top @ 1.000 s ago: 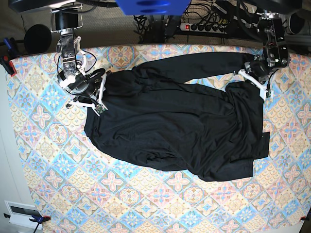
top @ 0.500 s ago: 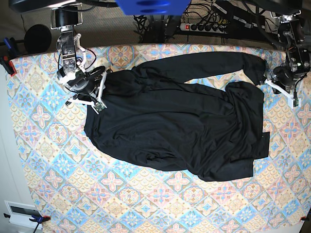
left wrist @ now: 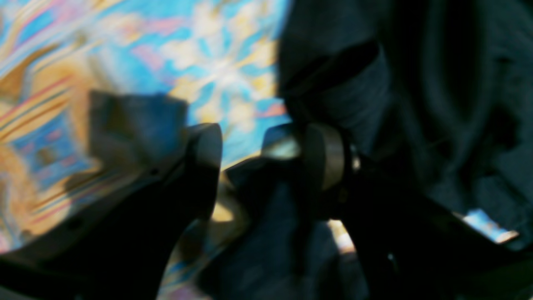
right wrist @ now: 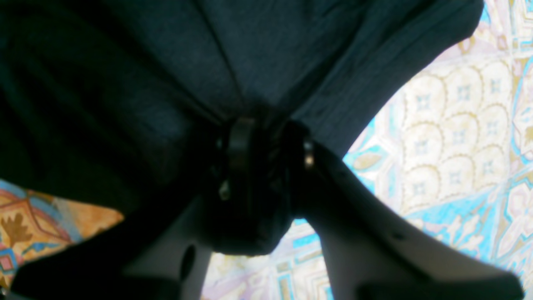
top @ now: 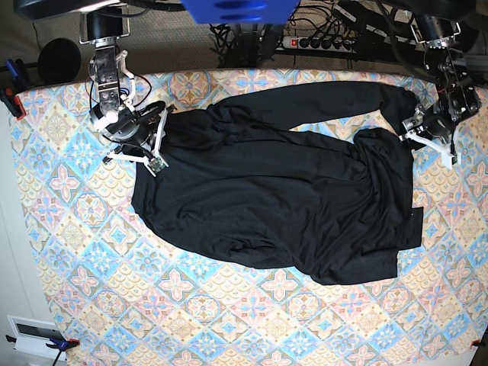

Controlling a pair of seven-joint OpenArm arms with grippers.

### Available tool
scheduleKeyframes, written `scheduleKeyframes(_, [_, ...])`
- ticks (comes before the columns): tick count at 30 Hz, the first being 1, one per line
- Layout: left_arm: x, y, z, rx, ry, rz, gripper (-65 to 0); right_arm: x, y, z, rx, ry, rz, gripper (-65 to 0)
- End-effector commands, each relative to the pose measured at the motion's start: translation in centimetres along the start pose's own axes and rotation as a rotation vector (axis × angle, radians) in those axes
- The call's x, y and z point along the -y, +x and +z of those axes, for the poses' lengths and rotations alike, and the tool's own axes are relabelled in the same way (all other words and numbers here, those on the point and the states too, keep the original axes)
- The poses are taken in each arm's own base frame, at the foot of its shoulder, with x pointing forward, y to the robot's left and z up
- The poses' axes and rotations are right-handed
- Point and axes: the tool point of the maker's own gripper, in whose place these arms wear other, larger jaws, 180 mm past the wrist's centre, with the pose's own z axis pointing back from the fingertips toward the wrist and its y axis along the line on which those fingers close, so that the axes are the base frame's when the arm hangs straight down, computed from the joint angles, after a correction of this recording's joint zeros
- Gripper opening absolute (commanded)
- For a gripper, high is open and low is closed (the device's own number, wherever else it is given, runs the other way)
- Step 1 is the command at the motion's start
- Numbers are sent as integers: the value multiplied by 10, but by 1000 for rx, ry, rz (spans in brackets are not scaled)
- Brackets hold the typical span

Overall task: Layout the t-shirt on the table in an organized manner, then fold the t-shirt properly
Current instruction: 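Release and regrasp the shirt edge with the left gripper, pulling outward, then pull the shirt edge with the left gripper away from the right gripper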

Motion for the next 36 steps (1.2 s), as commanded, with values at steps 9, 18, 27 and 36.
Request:
scheduleKeyframes(9, [13, 14, 6, 44, -76, 34, -332, 8, 5, 4, 13, -19, 13, -513])
scheduleKeyframes(18, [19, 28, -7, 52, -93, 78, -332, 10, 8, 4, 18, -22, 15, -513])
scheduleKeyframes(27, [28, 15, -23, -9, -112, 92, -333, 10, 8, 4, 19, -23, 15, -512])
scheduleKeyframes(36, [24, 2, -21, -61, -110, 88, -352, 9, 6, 2, 11, -19, 12, -512])
